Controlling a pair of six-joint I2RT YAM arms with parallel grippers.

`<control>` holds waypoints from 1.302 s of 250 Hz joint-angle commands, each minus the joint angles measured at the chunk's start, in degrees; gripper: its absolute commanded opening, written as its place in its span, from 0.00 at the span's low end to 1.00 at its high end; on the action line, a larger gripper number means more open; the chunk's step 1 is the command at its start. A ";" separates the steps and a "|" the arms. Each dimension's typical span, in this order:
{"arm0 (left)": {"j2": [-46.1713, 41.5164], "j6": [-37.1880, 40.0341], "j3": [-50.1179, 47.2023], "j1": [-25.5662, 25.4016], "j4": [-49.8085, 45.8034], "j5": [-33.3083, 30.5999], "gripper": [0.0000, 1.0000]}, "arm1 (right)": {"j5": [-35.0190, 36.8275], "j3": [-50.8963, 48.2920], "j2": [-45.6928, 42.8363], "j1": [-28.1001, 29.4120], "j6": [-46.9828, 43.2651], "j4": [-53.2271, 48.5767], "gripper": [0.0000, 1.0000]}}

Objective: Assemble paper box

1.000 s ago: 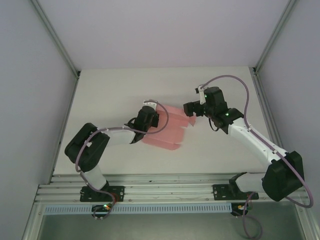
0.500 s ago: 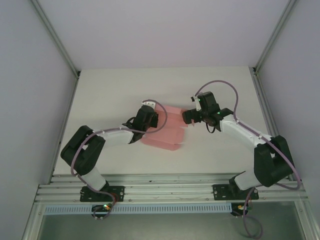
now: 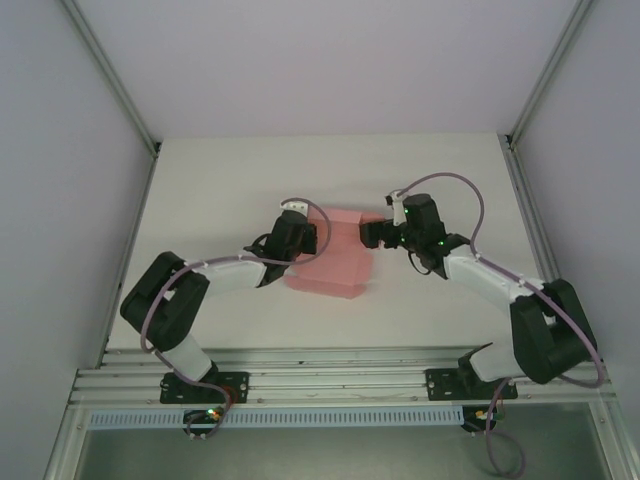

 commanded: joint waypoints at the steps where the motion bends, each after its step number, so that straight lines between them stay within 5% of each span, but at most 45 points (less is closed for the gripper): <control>1: -3.54 -3.21 0.88 0.06 -0.49 -0.11 0.00 | 6.43 -0.81 -5.18 0.32 0.97 -2.17 0.99; 58: -6.27 -4.63 -0.49 1.48 -1.07 0.40 0.00 | 9.75 -6.73 -9.74 0.24 1.18 -6.95 1.00; 158: -5.80 -3.40 -0.05 1.39 -1.22 2.46 0.00 | 15.96 -4.72 -1.72 0.35 3.34 0.06 1.00; 267: -4.56 2.26 1.37 -0.97 -2.72 1.77 0.00 | 27.30 -1.32 -0.22 7.18 -5.11 3.60 1.00; 326: -4.22 3.71 1.93 -2.50 -2.65 1.28 0.00 | 26.85 0.79 3.37 9.96 -11.78 4.83 1.00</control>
